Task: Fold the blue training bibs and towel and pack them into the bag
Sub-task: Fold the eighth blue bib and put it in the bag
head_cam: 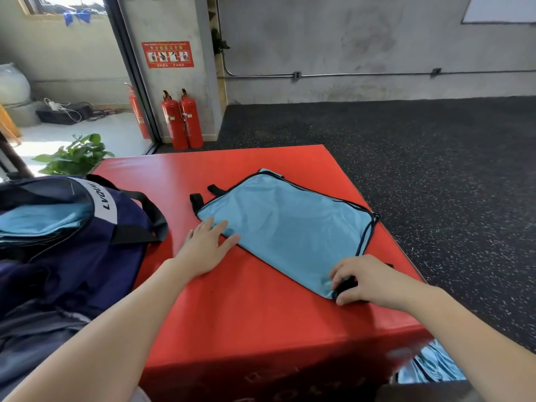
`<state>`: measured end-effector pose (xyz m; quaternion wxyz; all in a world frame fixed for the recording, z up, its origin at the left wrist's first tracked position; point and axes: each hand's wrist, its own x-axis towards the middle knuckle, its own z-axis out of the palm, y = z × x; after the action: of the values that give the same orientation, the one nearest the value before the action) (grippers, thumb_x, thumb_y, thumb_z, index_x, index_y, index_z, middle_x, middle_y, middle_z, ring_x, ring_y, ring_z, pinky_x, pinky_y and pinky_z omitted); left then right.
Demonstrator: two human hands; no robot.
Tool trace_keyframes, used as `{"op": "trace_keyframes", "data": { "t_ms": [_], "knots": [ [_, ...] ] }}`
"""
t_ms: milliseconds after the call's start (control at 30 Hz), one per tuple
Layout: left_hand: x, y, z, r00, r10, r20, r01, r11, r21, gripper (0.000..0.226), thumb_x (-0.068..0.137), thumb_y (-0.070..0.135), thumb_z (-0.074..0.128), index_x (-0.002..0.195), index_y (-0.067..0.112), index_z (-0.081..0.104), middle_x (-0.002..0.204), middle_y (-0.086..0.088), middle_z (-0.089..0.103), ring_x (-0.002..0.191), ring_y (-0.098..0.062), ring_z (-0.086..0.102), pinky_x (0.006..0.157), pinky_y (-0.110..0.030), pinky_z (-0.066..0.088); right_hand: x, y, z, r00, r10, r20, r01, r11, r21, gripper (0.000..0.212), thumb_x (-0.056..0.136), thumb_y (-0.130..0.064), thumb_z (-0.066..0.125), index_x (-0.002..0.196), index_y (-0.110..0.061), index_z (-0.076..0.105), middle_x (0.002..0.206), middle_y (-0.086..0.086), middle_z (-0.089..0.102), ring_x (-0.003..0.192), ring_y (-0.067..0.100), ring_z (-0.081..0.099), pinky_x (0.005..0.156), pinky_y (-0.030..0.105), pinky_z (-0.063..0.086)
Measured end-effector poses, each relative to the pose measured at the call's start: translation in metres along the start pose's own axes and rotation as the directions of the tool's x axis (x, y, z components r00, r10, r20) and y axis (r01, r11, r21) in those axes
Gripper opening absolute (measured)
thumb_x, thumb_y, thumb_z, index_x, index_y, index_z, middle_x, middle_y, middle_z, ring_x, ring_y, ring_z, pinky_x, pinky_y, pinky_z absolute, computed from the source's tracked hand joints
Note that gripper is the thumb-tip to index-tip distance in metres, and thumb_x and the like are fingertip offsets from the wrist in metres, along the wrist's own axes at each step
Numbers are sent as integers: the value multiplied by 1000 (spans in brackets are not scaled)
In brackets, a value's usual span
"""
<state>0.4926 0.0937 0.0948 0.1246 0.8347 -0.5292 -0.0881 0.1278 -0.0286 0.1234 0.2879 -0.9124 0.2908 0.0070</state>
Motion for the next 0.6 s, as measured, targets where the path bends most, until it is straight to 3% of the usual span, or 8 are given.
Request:
{"op": "trace_keyframes", "data": {
  "t_ms": [200, 400, 600],
  "knots": [
    [-34, 9, -5, 998, 57, 0, -57, 998, 13, 84, 87, 81, 25, 155, 31, 33, 166, -7, 20, 153, -26, 19, 124, -48, 16, -5, -6, 6, 999, -9, -36, 10, 1000, 21, 12, 74, -33, 85, 84, -33, 79, 93, -19, 71, 94, -5, 63, 89, 20, 47],
    [-60, 1, -7, 992, 127, -9, -127, 992, -13, 97, 79, 94, 13, 153, 35, 35, 165, -1, 24, 152, -21, 22, 123, -46, 21, -9, -30, 16, 999, 7, -42, -3, 994, 107, 10, 76, -33, 85, 79, -38, 77, 88, -19, 72, 88, -3, 64, 78, 15, 48],
    [-95, -6, -19, 995, 102, -11, -102, 994, -33, 100, 76, 94, 13, 153, 34, 36, 164, -4, 28, 151, -21, 24, 123, -44, 23, 10, -84, 48, 999, -41, -13, 42, 993, 115, 7, 79, -39, 82, 83, -41, 76, 89, -19, 72, 86, -4, 64, 79, 17, 51]
  ]
}}
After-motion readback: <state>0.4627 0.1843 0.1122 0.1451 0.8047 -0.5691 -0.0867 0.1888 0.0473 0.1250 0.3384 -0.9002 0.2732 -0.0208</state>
